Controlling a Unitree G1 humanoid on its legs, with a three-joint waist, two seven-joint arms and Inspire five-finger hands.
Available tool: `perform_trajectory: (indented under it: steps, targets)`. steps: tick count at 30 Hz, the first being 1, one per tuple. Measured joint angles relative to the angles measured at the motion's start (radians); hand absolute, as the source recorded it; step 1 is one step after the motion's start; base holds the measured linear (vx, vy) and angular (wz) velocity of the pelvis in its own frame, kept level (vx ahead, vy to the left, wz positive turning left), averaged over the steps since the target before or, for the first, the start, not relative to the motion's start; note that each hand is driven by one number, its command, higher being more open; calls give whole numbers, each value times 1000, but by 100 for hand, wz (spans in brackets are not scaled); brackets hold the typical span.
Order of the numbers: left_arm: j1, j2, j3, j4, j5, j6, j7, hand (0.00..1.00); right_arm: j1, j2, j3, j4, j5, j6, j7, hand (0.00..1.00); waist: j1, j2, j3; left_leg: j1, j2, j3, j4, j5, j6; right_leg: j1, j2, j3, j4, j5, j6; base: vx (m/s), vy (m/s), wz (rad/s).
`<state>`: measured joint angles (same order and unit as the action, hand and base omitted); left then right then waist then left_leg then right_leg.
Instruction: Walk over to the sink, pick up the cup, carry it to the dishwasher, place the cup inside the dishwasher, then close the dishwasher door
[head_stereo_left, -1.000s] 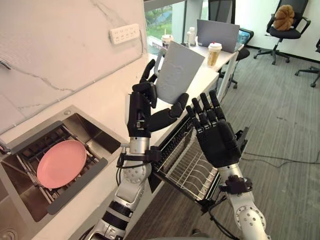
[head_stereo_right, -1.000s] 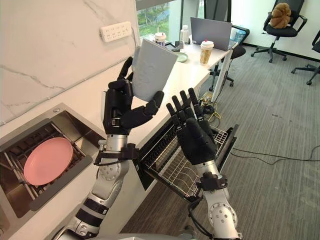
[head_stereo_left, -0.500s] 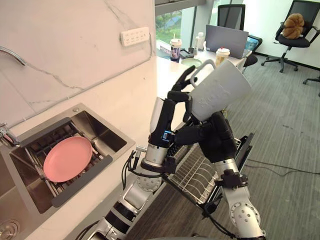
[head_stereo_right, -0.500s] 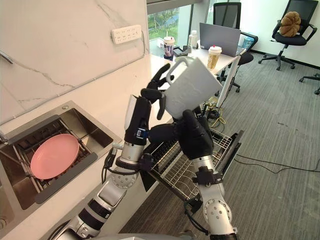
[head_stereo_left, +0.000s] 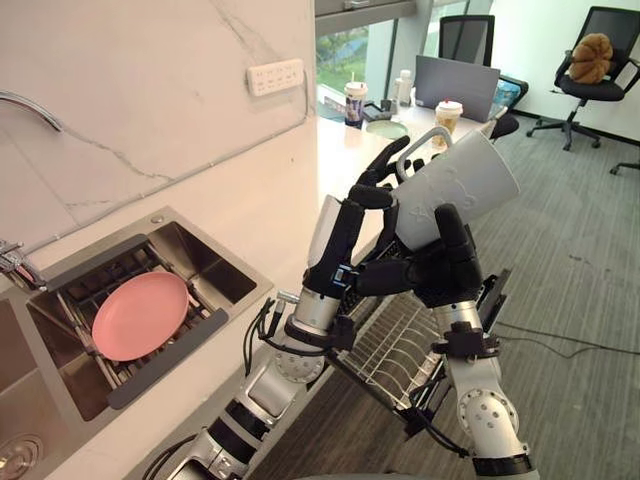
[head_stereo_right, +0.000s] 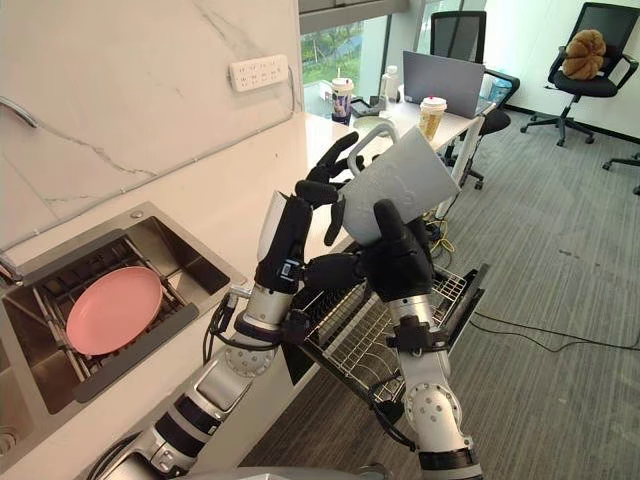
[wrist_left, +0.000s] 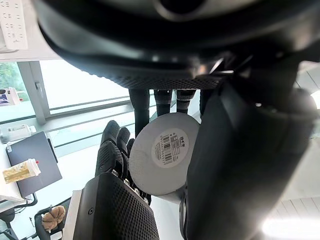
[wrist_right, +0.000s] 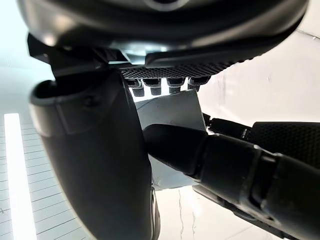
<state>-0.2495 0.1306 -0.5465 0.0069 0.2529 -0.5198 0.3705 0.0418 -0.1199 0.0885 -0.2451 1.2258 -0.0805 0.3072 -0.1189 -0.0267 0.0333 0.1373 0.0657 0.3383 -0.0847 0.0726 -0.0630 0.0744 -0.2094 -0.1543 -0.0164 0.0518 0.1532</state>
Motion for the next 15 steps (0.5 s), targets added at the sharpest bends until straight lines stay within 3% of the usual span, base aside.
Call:
perform_trajectory:
  steps: [14, 15]
  targets:
    - [0, 4, -26, 3, 17, -17, 1, 0, -30, -15, 0, 1, 11, -54, -18, 0, 18, 1, -17, -3, 0, -13, 0, 4, 1, 4, 0, -11, -3, 0, 0, 0, -1, 1]
    - [0, 4, -23, 3, 17, -17, 2, 100, -31, -13, 6, 1, 21, -55, -18, 0, 19, 1, -17, -3, 0, -14, 0, 4, 1, 5, 0, -12, -3, 0, 0, 0, 0, 0]
